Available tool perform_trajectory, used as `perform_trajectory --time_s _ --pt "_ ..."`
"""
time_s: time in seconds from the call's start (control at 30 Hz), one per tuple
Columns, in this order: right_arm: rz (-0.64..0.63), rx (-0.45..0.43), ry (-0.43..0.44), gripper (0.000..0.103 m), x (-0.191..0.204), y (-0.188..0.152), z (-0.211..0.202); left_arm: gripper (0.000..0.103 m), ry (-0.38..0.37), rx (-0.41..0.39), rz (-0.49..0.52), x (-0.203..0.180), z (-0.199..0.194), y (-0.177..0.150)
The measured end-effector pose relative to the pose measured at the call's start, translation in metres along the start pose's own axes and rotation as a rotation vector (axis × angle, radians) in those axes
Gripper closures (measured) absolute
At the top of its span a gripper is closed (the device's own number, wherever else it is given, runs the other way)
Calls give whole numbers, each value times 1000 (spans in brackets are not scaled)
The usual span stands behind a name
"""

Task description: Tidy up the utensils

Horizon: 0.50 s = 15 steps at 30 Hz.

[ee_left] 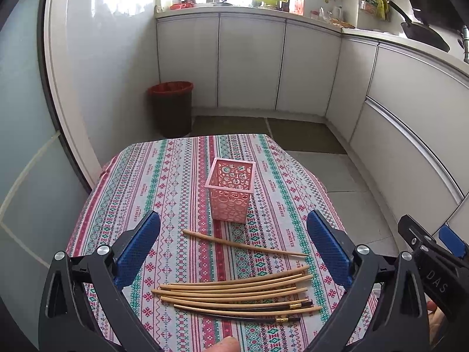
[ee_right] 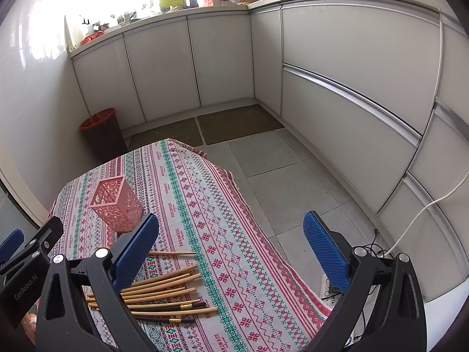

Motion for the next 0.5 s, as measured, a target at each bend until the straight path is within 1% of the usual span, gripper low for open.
perform_trajectory --time_s 0.5 --pt "-1 5 5 7 2 -1 2 7 9 7 4 2 3 0"
Point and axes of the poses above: each gripper's, at about its wrist camera, not at the fingertips, and z roughly the way its jaws point, x to its left, y to its top, the point moved 10 cm from there along z, roughly the way its jaws point, and after that the axes turned 9 degrees about -y, right-handed, at the moved point
